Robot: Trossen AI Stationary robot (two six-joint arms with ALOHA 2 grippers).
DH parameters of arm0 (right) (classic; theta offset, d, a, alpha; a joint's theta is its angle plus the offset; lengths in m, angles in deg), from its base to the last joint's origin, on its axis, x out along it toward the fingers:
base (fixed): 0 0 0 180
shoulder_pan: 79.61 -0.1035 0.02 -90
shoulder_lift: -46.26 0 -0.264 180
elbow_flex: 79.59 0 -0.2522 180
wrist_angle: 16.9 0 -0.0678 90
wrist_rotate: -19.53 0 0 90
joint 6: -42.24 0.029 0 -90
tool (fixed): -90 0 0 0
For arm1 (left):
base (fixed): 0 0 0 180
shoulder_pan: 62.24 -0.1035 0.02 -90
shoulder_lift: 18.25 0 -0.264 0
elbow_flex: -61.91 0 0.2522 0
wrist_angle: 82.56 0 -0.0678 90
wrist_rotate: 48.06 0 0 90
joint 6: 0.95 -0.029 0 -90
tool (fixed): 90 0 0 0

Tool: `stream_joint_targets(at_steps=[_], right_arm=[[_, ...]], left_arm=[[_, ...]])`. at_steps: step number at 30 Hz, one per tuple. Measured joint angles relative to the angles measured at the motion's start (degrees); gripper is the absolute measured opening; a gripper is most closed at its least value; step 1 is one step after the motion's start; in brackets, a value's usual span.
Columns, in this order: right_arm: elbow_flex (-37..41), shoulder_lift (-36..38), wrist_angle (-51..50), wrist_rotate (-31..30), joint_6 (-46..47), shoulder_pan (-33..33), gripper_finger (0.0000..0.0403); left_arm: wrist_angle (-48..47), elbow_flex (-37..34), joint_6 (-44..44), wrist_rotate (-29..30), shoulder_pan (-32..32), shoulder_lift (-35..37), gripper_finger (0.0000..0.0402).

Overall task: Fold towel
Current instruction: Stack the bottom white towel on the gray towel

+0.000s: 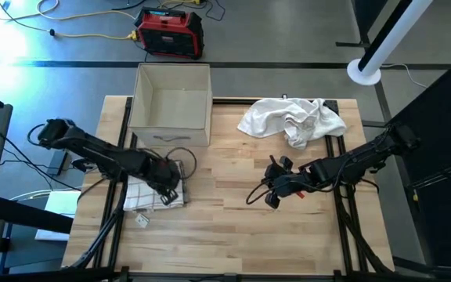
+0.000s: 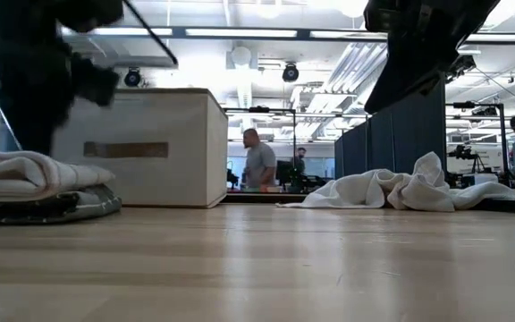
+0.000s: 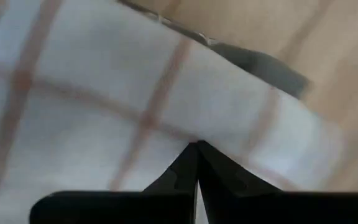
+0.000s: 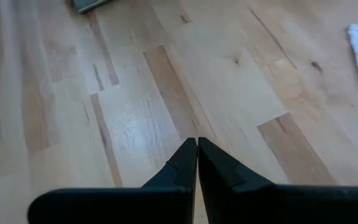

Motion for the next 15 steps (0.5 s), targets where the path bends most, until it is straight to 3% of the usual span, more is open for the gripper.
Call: stream_joint_targets(at_steps=[3,6,10,15], right_arm=[[0.00,0.00,0.03,-0.59,0.02,0.00,0.0000],[0.00,0.00,-0.02,0.83,0.28,0.00,0.0000],[0.00,0.00,-0.13,3.08,2.60,0.00,0.0000],[0.00,0.00,-0.17,4.70,4.49,0.00,0.0000]], left_arm=[[13.39,-3.66,-3.15,0.34,-2.26,-3.01,0.0000],[17.92,-3.38,-4.54,-0.31,-3.96,-4.16,0.0000],[12.08,0.11,-7.23,-0.23,-5.42,-2.95,0.0000],[-5.74,8.26,-10.05,3.22,-6.86,0.46,0.0000]])
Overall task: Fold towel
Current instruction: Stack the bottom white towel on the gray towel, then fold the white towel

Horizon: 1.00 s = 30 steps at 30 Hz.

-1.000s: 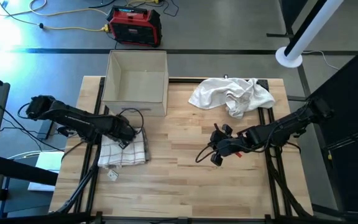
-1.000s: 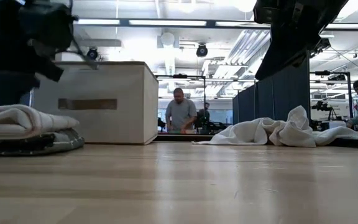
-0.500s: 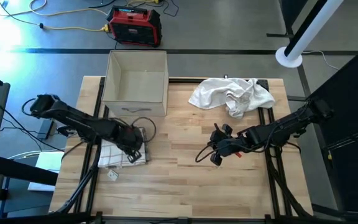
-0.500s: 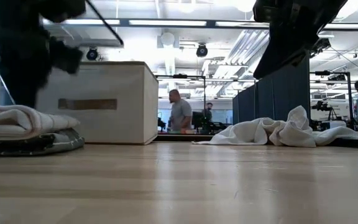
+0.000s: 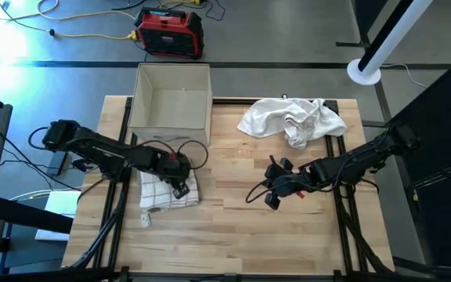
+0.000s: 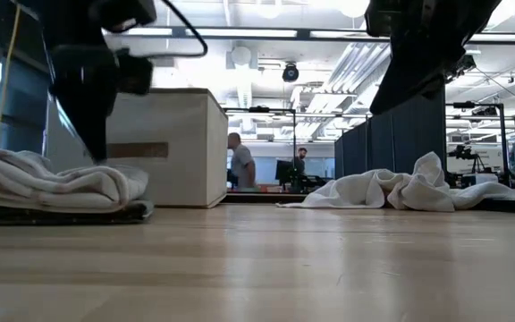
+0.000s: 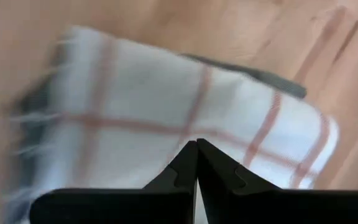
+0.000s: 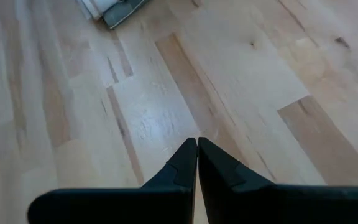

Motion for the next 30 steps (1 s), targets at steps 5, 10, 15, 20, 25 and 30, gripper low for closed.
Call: stream_joint_targets(at_steps=[5,10,15,20,25,30], right_arm=[[0.00,0.00,0.08,0.04,2.60,0.00,0.0000],[0.00,0.00,0.08,-0.05,6.73,0.00,0.0000],[0.00,0.00,-1.56,-1.67,18.88,0.01,0.0000],[0.00,1.21,-7.63,-2.58,36.38,2.98,0.0000],[0.00,6.34,-12.96,-2.54,37.52,10.62,0.0000],[0.00,12.58,-16.59,-0.70,33.27,19.46,0.0000]], left_arm=[[-15.91,8.76,-2.30,4.94,-1.09,4.09,0.0000],[-22.55,15.99,-5.15,11.83,-1.36,8.59,0.0000],[-22.16,21.74,-10.90,14.21,-1.30,14.04,0.0000],[-17.76,22.59,-17.44,14.08,-0.87,20.45,0.0000],[-13.67,20.63,-23.33,11.85,-1.40,22.82,0.0000],[-7.07,14.83,-25.23,8.82,-2.30,22.49,0.0000]])
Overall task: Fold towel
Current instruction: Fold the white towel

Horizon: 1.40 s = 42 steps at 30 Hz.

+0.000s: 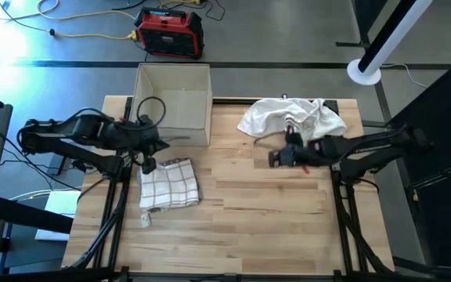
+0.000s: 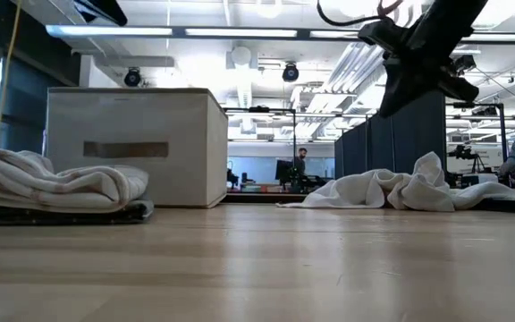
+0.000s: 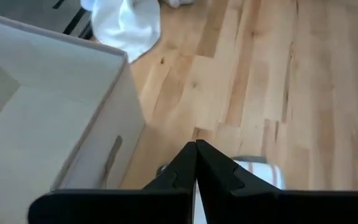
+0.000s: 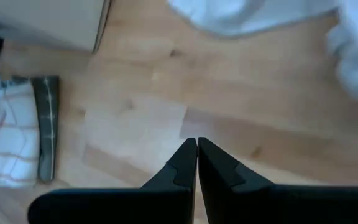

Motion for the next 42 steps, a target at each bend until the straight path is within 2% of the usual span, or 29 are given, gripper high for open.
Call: stream_joint_targets(at_steps=[4,9,12,15,22,24,28,32,37,42], right_arm=[[-0.02,3.73,-4.78,3.78,-4.23,8.03,0.0000],[-0.02,3.45,-12.48,9.93,-14.21,19.56,0.0000],[-0.02,2.13,-13.44,11.11,-21.94,25.62,0.0000],[-0.02,0.98,-12.85,10.95,-27.26,31.86,0.0001],[-0.02,-2.15,-14.11,16.34,-37.66,44.06,0.0001],[-0.02,-3.26,-13.99,17.47,-40.29,45.55,0.0001],[-0.02,-5.86,-13.84,19.20,-43.55,46.21,0.0019],[-0.02,-8.36,-14.19,22.23,-42.92,44.97,0.0077],[-0.02,-11.04,-14.31,18.89,-40.42,43.50,0.0158],[-0.02,-15.82,-7.95,18.97,-41.39,43.36,0.0217]], left_arm=[[6.91,-5.56,-1.07,-4.08,-0.20,-0.97,0.0000],[9.82,-9.32,-1.16,1.50,-1.07,-1.82,0.0000],[12.15,-9.94,-0.08,1.52,-3.31,-2.30,0.0000],[14.19,-9.93,-1.12,-3.04,-6.12,-3.48,0.0000],[17.01,-9.94,-3.03,-21.43,-12.99,-9.34,0.0000],[17.04,-9.94,-3.07,-24.17,-13.94,-11.43,0.0000],[17.06,-9.94,-3.12,-24.53,-14.43,-15.23,0.0000],[17.04,-9.94,-3.09,-24.55,-14.38,-18.02,0.0000],[17.10,-9.94,-2.18,-24.60,-13.85,-19.80,0.0000],[17.30,-9.94,-3.02,-24.52,-13.86,-20.42,0.0000]])
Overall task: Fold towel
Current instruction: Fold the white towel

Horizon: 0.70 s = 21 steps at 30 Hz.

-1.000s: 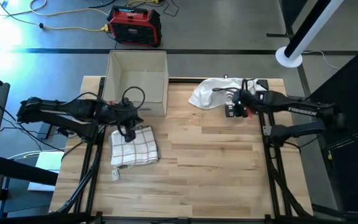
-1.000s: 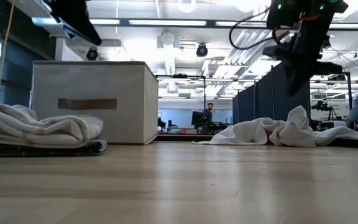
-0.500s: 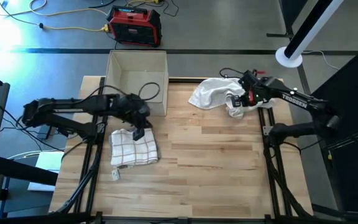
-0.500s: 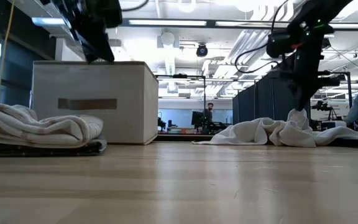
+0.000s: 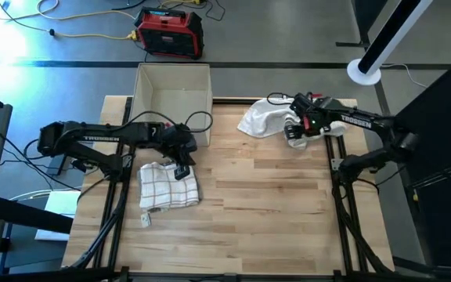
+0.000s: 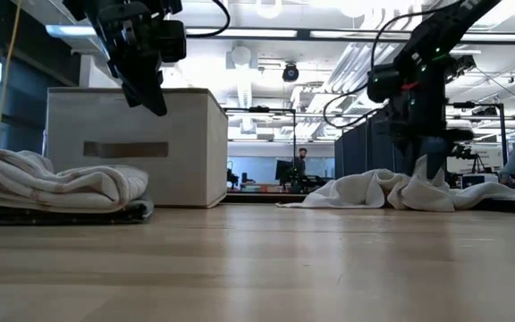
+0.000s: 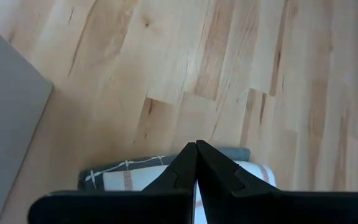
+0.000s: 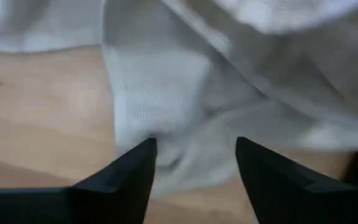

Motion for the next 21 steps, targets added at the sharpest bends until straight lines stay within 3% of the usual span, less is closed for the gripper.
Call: stream_joint_targets(at_steps=[3,6,8,11,13,14,21], right_arm=[[0.00,-4.32,2.67,0.98,0.63,0.25,0.0236],[0.00,-8.67,2.87,1.94,-0.18,0.45,0.0228],[0.00,-10.76,2.87,3.05,-1.15,0.09,0.0195],[-0.09,-11.55,3.46,5.07,-1.11,-1.48,0.0096],[-0.07,-10.24,3.40,6.90,-0.38,-3.57,0.0030],[-0.26,-9.16,3.14,7.71,0.49,-5.01,0.0020],[-7.31,3.73,-3.82,10.70,10.95,-18.41,0.0019]], left_arm=[[0.02,0.02,-0.18,0.04,0.01,0.01,0.0000],[0.00,0.00,-0.14,0.36,0.25,0.01,0.0000],[0.00,0.01,-0.11,1.07,0.60,0.01,0.0000],[0.00,0.00,-0.11,2.35,1.53,0.01,0.0000],[-0.12,0.00,-0.11,3.65,2.39,0.01,0.0000],[-0.30,0.01,-0.16,4.33,2.85,0.01,0.0000],[-0.35,0.02,-5.47,4.75,4.58,0.01,0.0000]])
